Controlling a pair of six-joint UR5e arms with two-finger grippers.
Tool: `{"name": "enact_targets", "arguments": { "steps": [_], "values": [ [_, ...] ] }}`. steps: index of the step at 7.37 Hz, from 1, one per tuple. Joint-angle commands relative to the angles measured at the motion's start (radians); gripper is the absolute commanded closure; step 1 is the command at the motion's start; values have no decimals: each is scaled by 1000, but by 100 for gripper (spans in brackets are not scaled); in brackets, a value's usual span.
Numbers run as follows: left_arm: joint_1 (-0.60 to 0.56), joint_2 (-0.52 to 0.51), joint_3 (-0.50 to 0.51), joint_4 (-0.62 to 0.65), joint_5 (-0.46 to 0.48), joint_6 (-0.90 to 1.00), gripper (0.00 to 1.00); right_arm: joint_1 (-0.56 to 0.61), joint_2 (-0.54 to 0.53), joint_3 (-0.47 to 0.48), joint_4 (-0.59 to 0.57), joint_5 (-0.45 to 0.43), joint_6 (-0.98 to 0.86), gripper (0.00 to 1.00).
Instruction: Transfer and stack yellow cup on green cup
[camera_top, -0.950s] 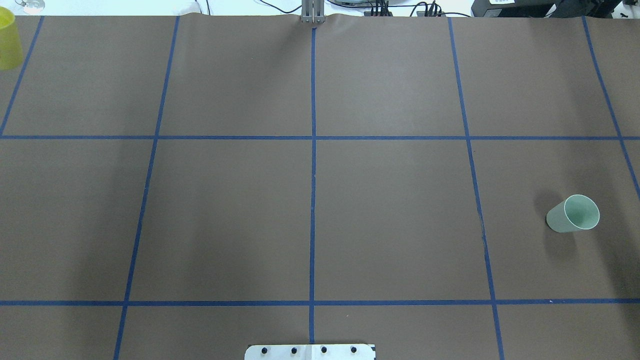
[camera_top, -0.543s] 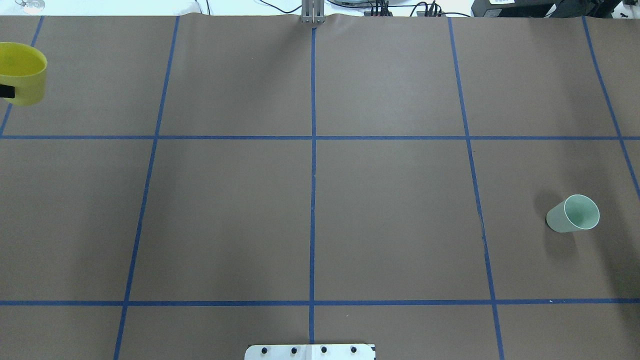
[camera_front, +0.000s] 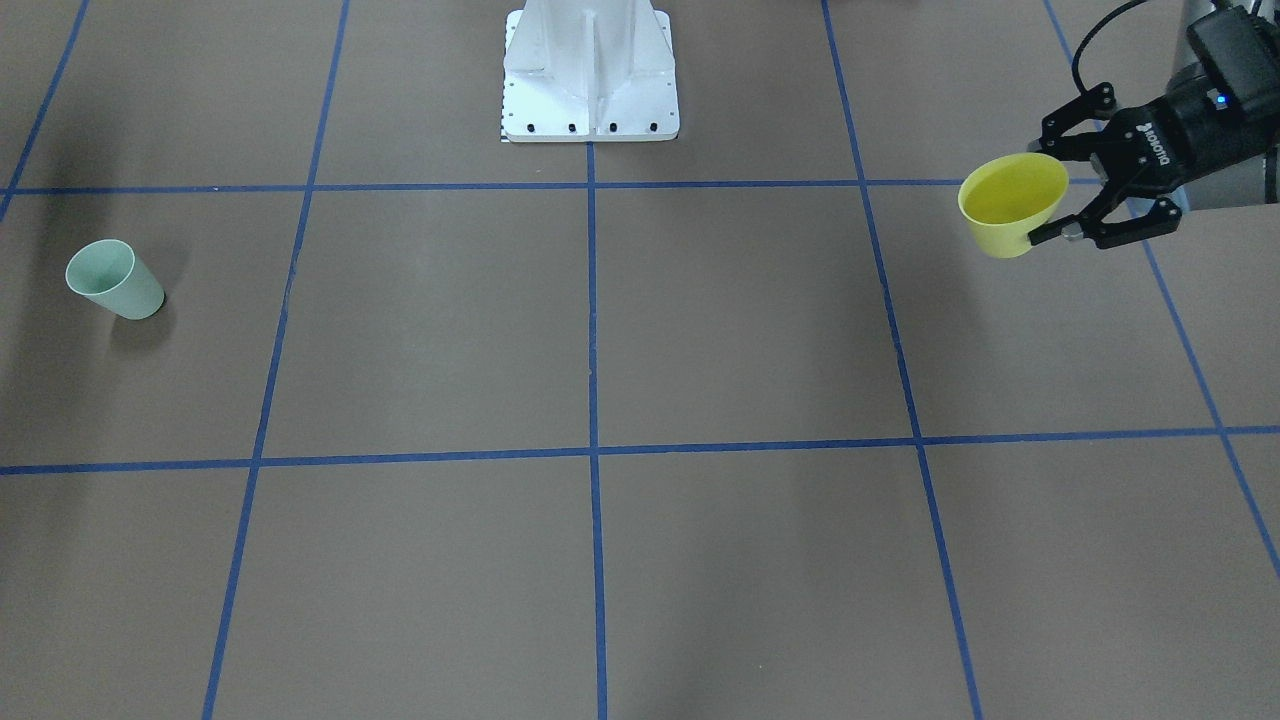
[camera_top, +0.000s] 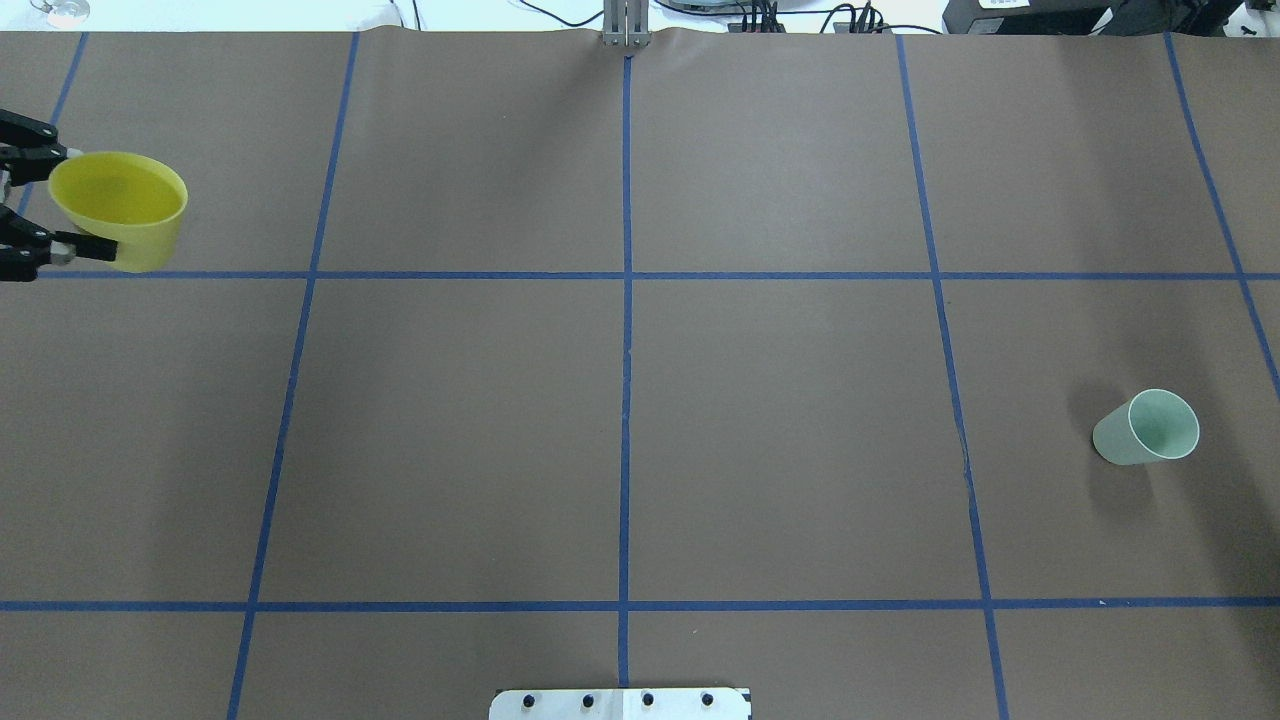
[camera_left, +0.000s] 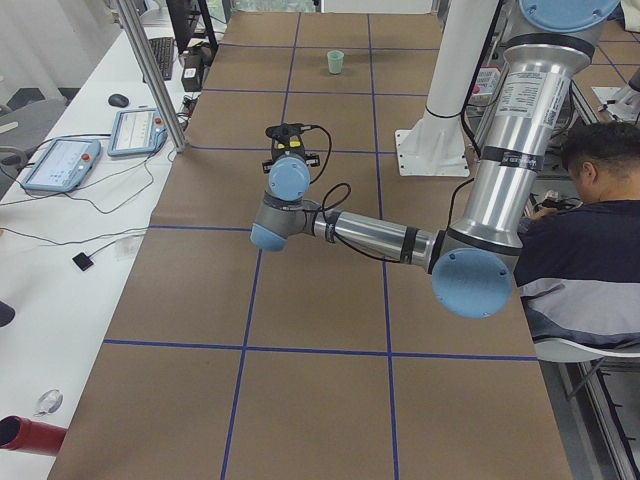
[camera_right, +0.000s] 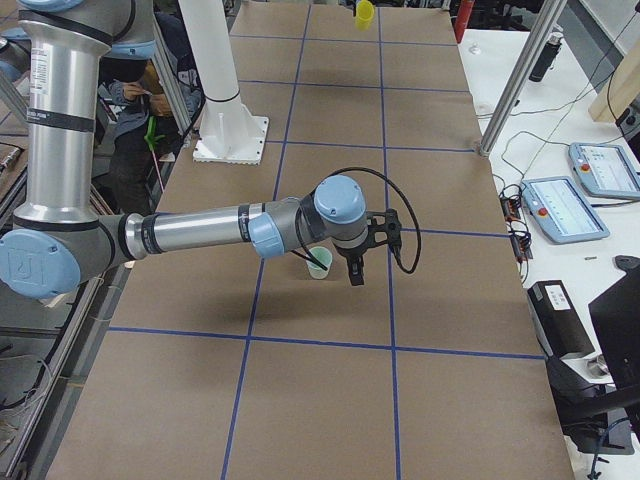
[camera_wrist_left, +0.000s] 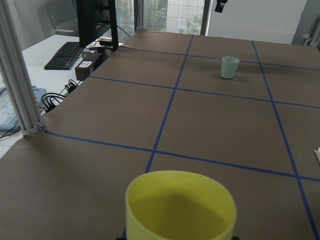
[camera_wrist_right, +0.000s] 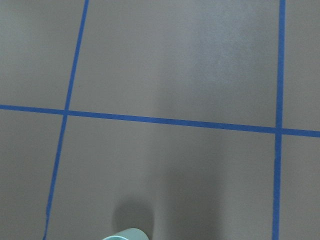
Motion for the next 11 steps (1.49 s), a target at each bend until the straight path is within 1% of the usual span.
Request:
{"name": "enact_targets", "arguments": {
  "steps": [1, 2, 3, 4, 6, 7, 8, 9, 10, 11],
  "values": [
    [164, -50, -2, -8, 98, -3, 96, -15, 81, 9, 32, 67, 152, 0],
    [264, -79, 0, -28, 211, -3, 94, -55, 124, 9, 73, 74, 227, 0],
    [368, -102, 10, -55, 326, 2, 94, -101, 167, 14, 104, 75, 349, 0],
    [442, -138, 21, -59, 421, 3, 94, -163, 241, 35, 104, 68, 498, 0],
    [510, -210, 78, -60, 532, 5, 93, -323, 377, 66, 106, 36, 713, 0],
    [533, -239, 102, -60, 580, 5, 93, -436, 452, 72, 104, -56, 828, 0],
    [556, -270, 130, -60, 627, 5, 93, -569, 521, 71, 104, -197, 939, 0],
    [565, -296, 162, -60, 635, 6, 93, -655, 568, 69, 104, -280, 1002, 0],
    [567, -307, 179, -62, 643, 6, 92, -700, 585, 72, 103, -315, 1039, 0],
    [567, -307, 178, -63, 648, 6, 92, -752, 628, 66, 91, -361, 1084, 0]
  ]
}}
